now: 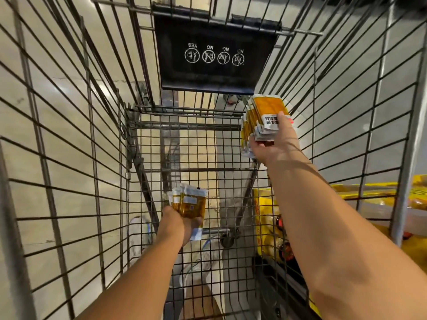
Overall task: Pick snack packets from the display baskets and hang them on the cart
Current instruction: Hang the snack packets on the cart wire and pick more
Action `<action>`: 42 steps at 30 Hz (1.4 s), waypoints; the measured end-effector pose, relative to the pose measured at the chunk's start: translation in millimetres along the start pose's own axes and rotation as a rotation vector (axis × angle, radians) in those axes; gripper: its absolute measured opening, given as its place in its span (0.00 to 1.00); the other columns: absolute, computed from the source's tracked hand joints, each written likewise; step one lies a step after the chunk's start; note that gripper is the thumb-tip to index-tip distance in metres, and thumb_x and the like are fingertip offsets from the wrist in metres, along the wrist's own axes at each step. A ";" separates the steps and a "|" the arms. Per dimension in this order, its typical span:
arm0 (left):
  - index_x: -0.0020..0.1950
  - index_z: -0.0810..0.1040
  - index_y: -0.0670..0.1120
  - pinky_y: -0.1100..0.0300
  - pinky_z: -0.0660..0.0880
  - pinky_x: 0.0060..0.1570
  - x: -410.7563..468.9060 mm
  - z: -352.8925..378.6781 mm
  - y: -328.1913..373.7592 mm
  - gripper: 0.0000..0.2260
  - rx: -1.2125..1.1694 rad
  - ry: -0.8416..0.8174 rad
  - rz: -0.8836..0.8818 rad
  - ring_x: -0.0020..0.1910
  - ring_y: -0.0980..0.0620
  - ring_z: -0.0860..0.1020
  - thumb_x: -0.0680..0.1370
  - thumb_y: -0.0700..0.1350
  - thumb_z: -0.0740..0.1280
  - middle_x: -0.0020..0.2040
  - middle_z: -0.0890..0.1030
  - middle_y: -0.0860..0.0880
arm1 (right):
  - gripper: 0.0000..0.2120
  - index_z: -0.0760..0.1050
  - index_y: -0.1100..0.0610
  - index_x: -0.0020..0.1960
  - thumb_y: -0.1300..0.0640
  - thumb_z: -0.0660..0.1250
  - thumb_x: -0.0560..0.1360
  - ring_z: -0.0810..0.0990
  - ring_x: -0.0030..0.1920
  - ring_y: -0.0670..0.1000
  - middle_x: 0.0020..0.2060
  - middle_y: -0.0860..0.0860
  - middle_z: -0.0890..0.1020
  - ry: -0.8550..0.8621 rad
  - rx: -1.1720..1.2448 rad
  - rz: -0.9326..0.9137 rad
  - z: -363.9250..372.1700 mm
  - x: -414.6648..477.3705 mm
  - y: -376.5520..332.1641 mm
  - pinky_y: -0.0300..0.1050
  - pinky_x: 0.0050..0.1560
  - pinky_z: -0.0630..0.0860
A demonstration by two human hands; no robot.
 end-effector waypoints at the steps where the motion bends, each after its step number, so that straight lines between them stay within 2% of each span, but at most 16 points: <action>1: 0.55 0.74 0.41 0.61 0.76 0.24 1.6 -1.7 -0.4 0.23 0.023 -0.009 0.009 0.35 0.44 0.76 0.88 0.50 0.42 0.41 0.79 0.37 | 0.21 0.75 0.55 0.65 0.49 0.74 0.76 0.80 0.55 0.57 0.57 0.56 0.82 -0.004 0.006 0.012 -0.1 1.6 0.5 0.53 0.54 0.80; 4: 0.54 0.74 0.41 0.61 0.78 0.27 -2.6 -4.3 2.5 0.20 0.235 -0.001 0.052 0.37 0.44 0.78 0.88 0.50 0.46 0.41 0.81 0.37 | 0.20 0.74 0.55 0.65 0.49 0.73 0.77 0.80 0.56 0.57 0.57 0.56 0.82 0.019 -0.063 0.019 -3.2 3.6 0.3 0.54 0.54 0.80; 6: 0.57 0.74 0.42 0.56 0.83 0.41 1.9 -6.3 5.4 0.12 0.421 -0.009 0.106 0.44 0.44 0.81 0.83 0.51 0.61 0.46 0.83 0.40 | 0.20 0.74 0.54 0.65 0.47 0.72 0.77 0.80 0.56 0.59 0.56 0.56 0.82 0.068 -0.164 0.015 -7.1 7.4 -0.1 0.59 0.60 0.77; 7: 0.60 0.73 0.44 0.51 0.82 0.53 8.5 -7.4 4.7 0.19 0.583 -0.019 0.118 0.50 0.44 0.81 0.74 0.51 0.72 0.51 0.83 0.42 | 0.19 0.74 0.54 0.64 0.47 0.71 0.77 0.80 0.57 0.59 0.56 0.56 0.82 0.099 -0.226 0.023 -8.8 8.8 -0.2 0.61 0.62 0.75; 8: 0.62 0.73 0.46 0.46 0.78 0.62 20.2 -12.5 2.2 0.31 0.747 0.002 0.148 0.55 0.44 0.81 0.63 0.53 0.78 0.54 0.83 0.45 | 0.19 0.74 0.53 0.63 0.47 0.71 0.77 0.80 0.56 0.60 0.56 0.56 0.82 0.132 -0.276 0.042 -9.9 9.0 -0.2 0.61 0.62 0.74; 10: 0.63 0.74 0.48 0.43 0.74 0.66 37.7 -21.1 -3.2 0.41 0.837 0.021 0.144 0.57 0.45 0.81 0.51 0.56 0.78 0.55 0.84 0.48 | 0.16 0.74 0.54 0.61 0.49 0.71 0.77 0.80 0.56 0.61 0.55 0.57 0.82 0.172 -0.312 0.083 -9.6 6.5 -0.6 0.56 0.57 0.77; 12: 0.63 0.74 0.49 0.42 0.75 0.66 34.0 -20.9 -1.1 0.45 0.862 0.042 0.142 0.58 0.45 0.81 0.47 0.59 0.78 0.55 0.84 0.49 | 0.15 0.74 0.55 0.61 0.51 0.71 0.78 0.81 0.53 0.59 0.53 0.57 0.82 0.169 -0.254 0.101 -6.5 1.5 -1.9 0.50 0.51 0.80; 14: 0.64 0.74 0.49 0.43 0.75 0.65 23.5 -17.4 2.1 0.40 0.870 0.037 0.149 0.58 0.44 0.81 0.54 0.56 0.81 0.55 0.83 0.49 | 0.14 0.75 0.56 0.61 0.51 0.70 0.79 0.80 0.49 0.55 0.50 0.57 0.81 0.139 -0.219 0.120 -3.4 -1.0 -3.5 0.45 0.50 0.80; 16: 0.63 0.74 0.49 0.45 0.76 0.63 19.9 -15.9 3.8 0.35 0.908 0.054 0.160 0.57 0.43 0.81 0.60 0.55 0.81 0.55 0.83 0.48 | 0.15 0.75 0.57 0.61 0.48 0.69 0.79 0.78 0.45 0.51 0.48 0.56 0.81 0.106 -0.289 0.149 -2.4 1.4 -4.5 0.39 0.43 0.77; 19: 0.63 0.71 0.48 0.43 0.76 0.65 24.4 -17.2 0.1 0.42 0.842 0.050 0.148 0.57 0.43 0.80 0.52 0.56 0.80 0.57 0.82 0.46 | 0.17 0.77 0.54 0.63 0.46 0.69 0.79 0.77 0.42 0.48 0.46 0.54 0.83 0.125 -0.284 0.123 -5.2 6.8 -8.4 0.36 0.40 0.73; 23: 0.63 0.71 0.45 0.44 0.75 0.64 14.2 -13.2 4.3 0.35 0.874 0.062 0.171 0.57 0.43 0.79 0.60 0.50 0.80 0.58 0.81 0.44 | 0.16 0.78 0.55 0.60 0.46 0.71 0.77 0.77 0.44 0.47 0.50 0.52 0.84 0.129 -0.279 0.070 -3.4 2.2 -13.0 0.39 0.46 0.74; 27: 0.67 0.67 0.40 0.57 0.71 0.55 -9.5 -9.2 11.1 0.31 0.988 0.136 0.185 0.56 0.45 0.76 0.72 0.47 0.78 0.59 0.76 0.44 | 0.17 0.79 0.54 0.59 0.46 0.72 0.75 0.78 0.42 0.47 0.48 0.51 0.84 0.104 -0.319 0.022 -2.4 0.1 -9.5 0.39 0.44 0.75; 32: 0.70 0.65 0.37 0.52 0.72 0.58 -17.9 -6.0 19.5 0.35 1.065 0.187 0.250 0.62 0.39 0.76 0.72 0.50 0.78 0.64 0.76 0.39 | 0.18 0.77 0.55 0.61 0.49 0.71 0.75 0.84 0.54 0.52 0.51 0.53 0.87 0.032 -0.327 -0.087 -0.7 -0.2 -7.2 0.43 0.43 0.79; 36: 0.67 0.68 0.43 0.54 0.75 0.47 -27.2 -2.1 16.9 0.29 1.042 0.206 0.266 0.50 0.45 0.79 0.73 0.50 0.77 0.54 0.79 0.45 | 0.15 0.77 0.55 0.59 0.51 0.71 0.75 0.84 0.58 0.57 0.53 0.56 0.86 -0.030 -0.234 -0.166 -15.6 -21.6 3.2 0.50 0.56 0.80; 40: 0.61 0.73 0.48 0.57 0.78 0.42 -53.8 -2.3 12.6 0.23 0.888 0.097 0.251 0.46 0.48 0.82 0.71 0.47 0.80 0.51 0.83 0.47 | 0.12 0.73 0.60 0.60 0.56 0.65 0.80 0.83 0.44 0.55 0.49 0.56 0.83 -0.131 -0.228 -0.230 -53.5 -79.9 18.3 0.43 0.35 0.79; 42: 0.62 0.76 0.49 0.55 0.80 0.43 -83.0 -0.6 12.0 0.24 0.779 -0.002 0.241 0.47 0.47 0.84 0.70 0.45 0.80 0.52 0.85 0.47 | 0.14 0.71 0.62 0.63 0.59 0.65 0.79 0.82 0.42 0.56 0.48 0.60 0.80 -0.144 -0.232 -0.224 -77.6 -112.9 25.5 0.42 0.32 0.79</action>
Point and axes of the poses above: each hand's wrist, its own x-axis towards the middle knuckle, its own z-axis out of the palm, y = z × x, the point moved 6 cm from there along x, towards the middle knuckle
